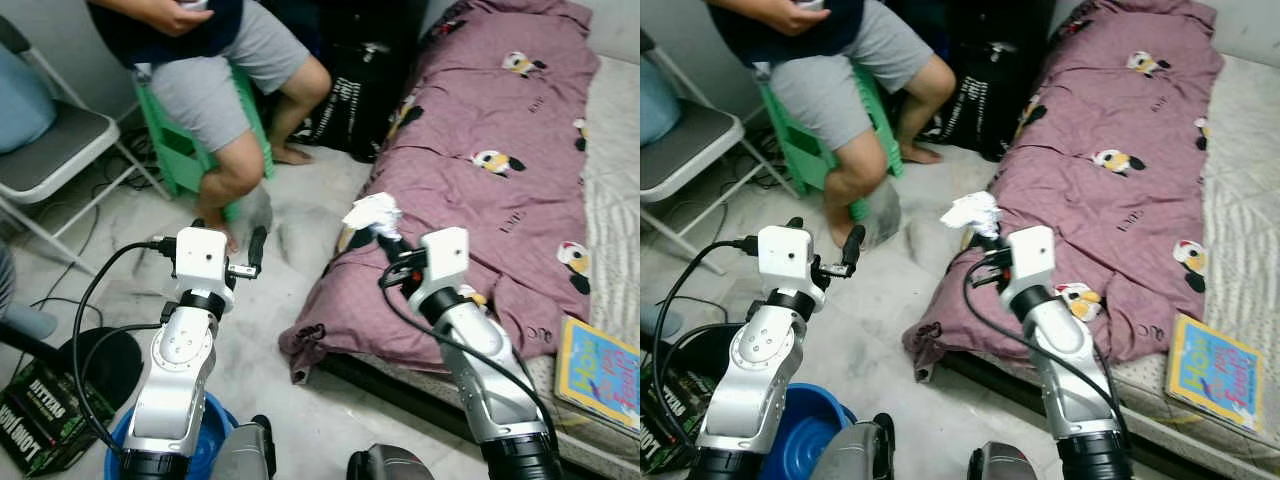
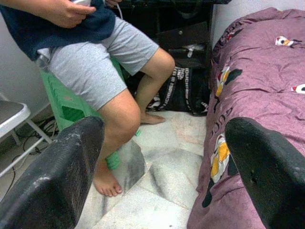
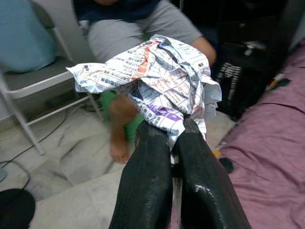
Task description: Clean up the room
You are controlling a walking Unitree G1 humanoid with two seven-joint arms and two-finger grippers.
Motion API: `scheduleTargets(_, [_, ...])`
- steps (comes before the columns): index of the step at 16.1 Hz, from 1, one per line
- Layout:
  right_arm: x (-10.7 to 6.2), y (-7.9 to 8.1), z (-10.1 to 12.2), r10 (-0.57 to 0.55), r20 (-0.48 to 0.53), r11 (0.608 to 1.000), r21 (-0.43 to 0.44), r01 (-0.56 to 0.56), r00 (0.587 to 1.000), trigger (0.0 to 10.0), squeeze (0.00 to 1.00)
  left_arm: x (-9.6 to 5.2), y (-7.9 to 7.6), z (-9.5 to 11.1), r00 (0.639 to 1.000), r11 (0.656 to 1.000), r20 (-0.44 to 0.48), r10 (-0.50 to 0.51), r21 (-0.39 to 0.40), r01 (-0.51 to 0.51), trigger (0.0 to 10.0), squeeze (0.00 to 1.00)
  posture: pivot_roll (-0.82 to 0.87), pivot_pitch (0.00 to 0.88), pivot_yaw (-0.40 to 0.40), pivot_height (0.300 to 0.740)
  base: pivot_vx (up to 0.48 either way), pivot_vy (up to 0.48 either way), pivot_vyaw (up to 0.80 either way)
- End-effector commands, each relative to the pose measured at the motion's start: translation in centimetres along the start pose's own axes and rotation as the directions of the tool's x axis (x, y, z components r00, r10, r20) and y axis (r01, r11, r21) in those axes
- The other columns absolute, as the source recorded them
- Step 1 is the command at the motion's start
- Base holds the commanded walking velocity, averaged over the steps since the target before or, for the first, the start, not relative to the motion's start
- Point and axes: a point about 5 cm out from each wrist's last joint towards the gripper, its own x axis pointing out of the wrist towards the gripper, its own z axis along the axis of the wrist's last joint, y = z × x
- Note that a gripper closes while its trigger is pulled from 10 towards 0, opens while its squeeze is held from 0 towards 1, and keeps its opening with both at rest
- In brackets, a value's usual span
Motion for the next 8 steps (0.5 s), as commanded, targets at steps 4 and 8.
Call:
scheduleTargets(4, [0.08, 0.35, -0.18, 0.006, 0.001, 1.0, 0.007, -0.006, 1.0, 10.0, 0.0, -0.05, 0.2, -0.27, 1.0, 1.0, -0.014, -0.02, 0.004, 0.02, 10.0, 0.0, 0.01, 0.123, -0.009, 0.74, 0.0, 0.0, 0.0])
scheduleTargets(8, [0.15, 0.29, -0.17, 0.003, 0.007, 1.0, -0.003, -0.003, 1.0, 10.0, 0.0, 0.13, -0.05, -0.27, 0.999, 0.999, -0.02, -0.025, -0.04, 0.024, 10.0, 0.0, 0.0, 0.113, -0.008, 0.74, 0.0, 0.0, 0.0])
